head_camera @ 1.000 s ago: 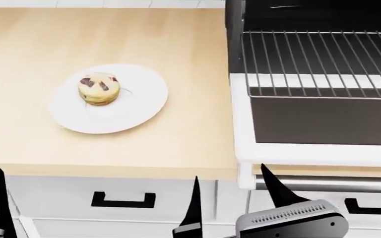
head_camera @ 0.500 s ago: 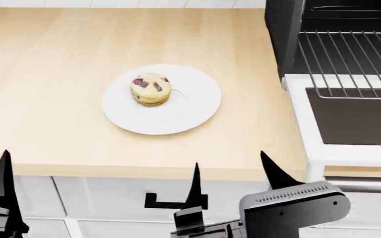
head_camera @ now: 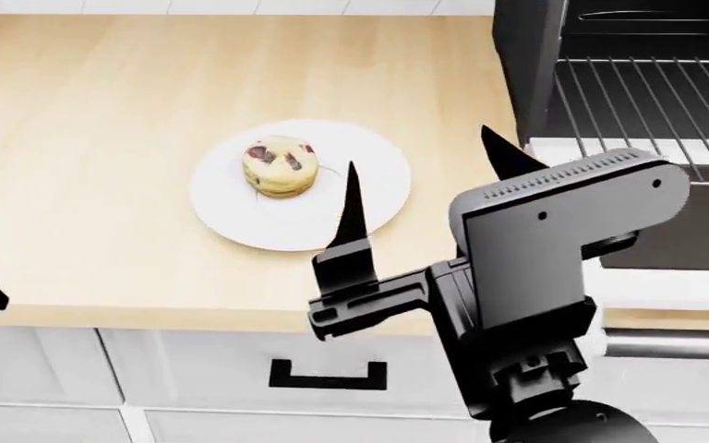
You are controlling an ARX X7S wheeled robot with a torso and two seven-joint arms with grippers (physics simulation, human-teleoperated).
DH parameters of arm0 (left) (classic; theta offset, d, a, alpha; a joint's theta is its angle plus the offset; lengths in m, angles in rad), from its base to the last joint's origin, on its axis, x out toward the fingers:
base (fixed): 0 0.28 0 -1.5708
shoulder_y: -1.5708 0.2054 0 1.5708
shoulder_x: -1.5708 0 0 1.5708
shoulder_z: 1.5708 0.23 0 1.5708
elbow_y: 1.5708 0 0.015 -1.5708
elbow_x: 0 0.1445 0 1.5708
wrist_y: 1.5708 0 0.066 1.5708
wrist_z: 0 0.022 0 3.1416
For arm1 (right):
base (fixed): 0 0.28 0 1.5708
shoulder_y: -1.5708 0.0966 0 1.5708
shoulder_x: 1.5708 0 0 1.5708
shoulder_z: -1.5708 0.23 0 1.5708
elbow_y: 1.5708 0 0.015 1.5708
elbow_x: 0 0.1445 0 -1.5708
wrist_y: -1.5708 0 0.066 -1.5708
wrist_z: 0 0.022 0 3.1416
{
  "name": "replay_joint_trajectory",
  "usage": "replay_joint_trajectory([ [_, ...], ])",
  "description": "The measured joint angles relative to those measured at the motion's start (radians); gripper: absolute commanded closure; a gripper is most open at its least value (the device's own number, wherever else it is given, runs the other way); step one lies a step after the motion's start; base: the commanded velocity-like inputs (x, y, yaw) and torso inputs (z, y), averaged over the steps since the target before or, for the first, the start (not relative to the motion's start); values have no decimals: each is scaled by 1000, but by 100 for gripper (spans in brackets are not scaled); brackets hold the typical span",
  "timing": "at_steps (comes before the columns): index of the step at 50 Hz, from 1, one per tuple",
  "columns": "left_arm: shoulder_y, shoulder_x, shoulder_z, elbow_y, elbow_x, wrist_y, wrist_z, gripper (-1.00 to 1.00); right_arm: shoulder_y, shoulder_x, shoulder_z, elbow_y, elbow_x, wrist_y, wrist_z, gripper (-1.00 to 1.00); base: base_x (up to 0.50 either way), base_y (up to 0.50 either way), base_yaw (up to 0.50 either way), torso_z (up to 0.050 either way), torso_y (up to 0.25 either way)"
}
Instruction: Place the scone on the rack of the toaster oven.
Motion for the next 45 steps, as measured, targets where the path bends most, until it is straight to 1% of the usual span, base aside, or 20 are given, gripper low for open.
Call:
replay_joint_trajectory([
  [14,-125,-26,-10,1,-80,-118,-23,-100,157,14,-9,23,28,92,-9,-100,0,0,0,0,0],
  [33,-183,-40,-14,7,-126,-171,-44,-100,278,19,-35,38,45,157,-10,-100,4,0,0,0,0],
  [45,-180,-44,-17,8,-134,-167,-50,-100,296,23,-50,39,49,157,-10,-100,320,0,0,0,0],
])
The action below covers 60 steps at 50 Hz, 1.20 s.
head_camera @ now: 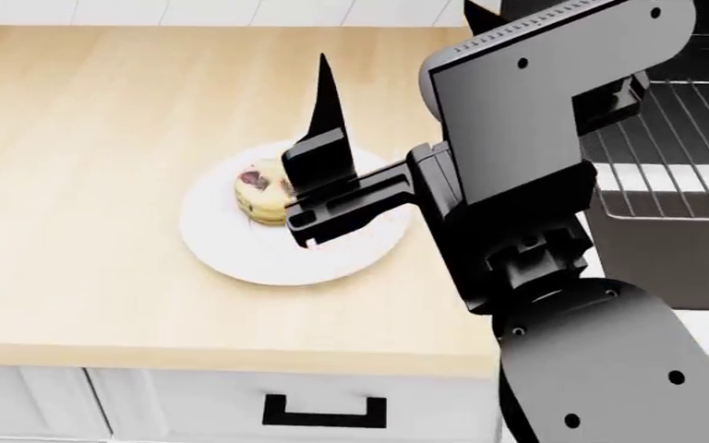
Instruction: Place the scone on the rack of the toaster oven.
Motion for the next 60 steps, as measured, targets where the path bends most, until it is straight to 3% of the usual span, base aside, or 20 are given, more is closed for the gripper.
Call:
replay_joint_trajectory([
  [23,7,-5,-1,3,-20,0,-15,-100,-15,10,-19,-14,8,-17,0,-100,367,0,0,0,0],
  [32,19,-7,-7,6,-28,4,-20,-100,-25,9,-26,-2,15,-20,-2,-100,57,0,0,0,0],
  [60,60,-14,14,-11,-12,44,-22,-100,37,-76,44,426,220,65,-187,-100,0,0,0,0,0],
])
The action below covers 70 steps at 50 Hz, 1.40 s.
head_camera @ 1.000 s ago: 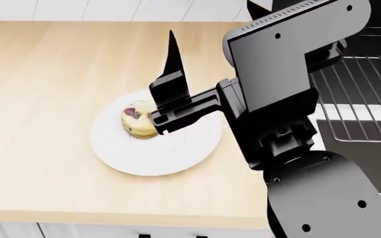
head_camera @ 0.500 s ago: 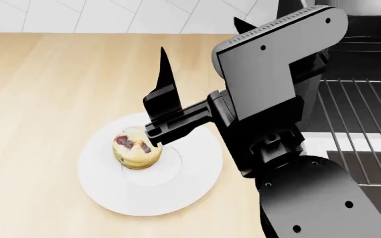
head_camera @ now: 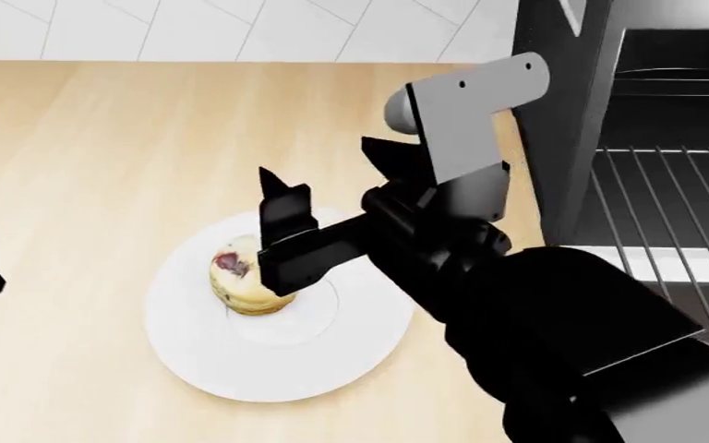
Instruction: Place the scone on the rack of the toaster oven.
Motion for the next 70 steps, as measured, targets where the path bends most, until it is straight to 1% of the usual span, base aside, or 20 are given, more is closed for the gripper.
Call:
replay_joint_trajectory([
  [10,10,-4,9,-7,7,15,2,-100,17,-2,-6,59,42,37,-38,-100,0,0,0,0,0],
  [16,14,-6,12,-10,9,21,2,-100,23,1,-32,92,45,40,-58,-100,0,0,0,0,0],
  [36,29,-12,22,-21,14,41,0,-100,31,3,-126,190,24,-1,-116,-100,0,0,0,0,0],
  [70,56,-21,32,-33,14,72,0,-100,70,-5,-208,377,-33,-98,-157,-100,0,0,0,0,0],
])
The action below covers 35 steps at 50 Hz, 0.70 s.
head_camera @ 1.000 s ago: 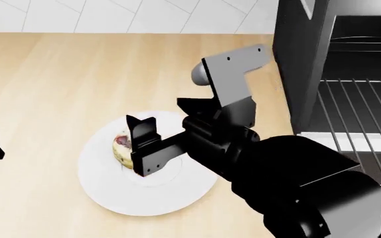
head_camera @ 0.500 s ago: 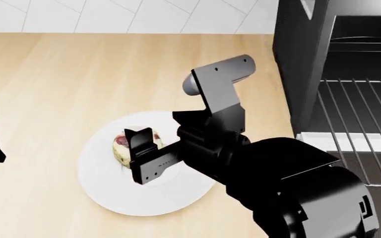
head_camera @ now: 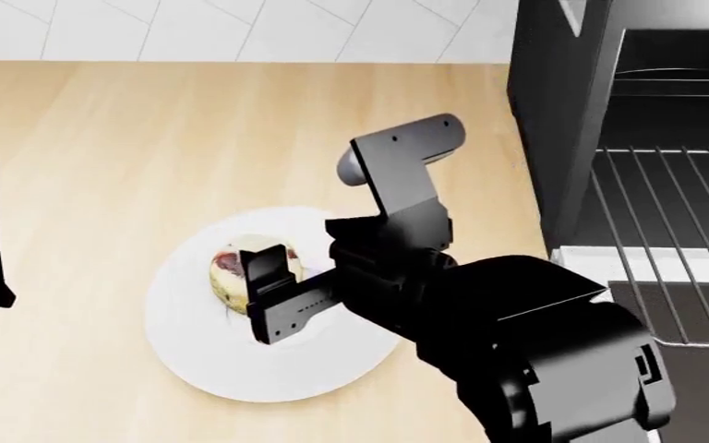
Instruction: Place the scone on the rack of the toaster oven.
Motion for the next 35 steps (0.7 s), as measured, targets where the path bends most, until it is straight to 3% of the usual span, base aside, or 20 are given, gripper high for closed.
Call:
replay_joint_trajectory([
  [35,18,-10,1,-1,-15,15,-7,-100,95,-43,-115,235,-77,-107,-68,-100,0,0,0,0,0],
])
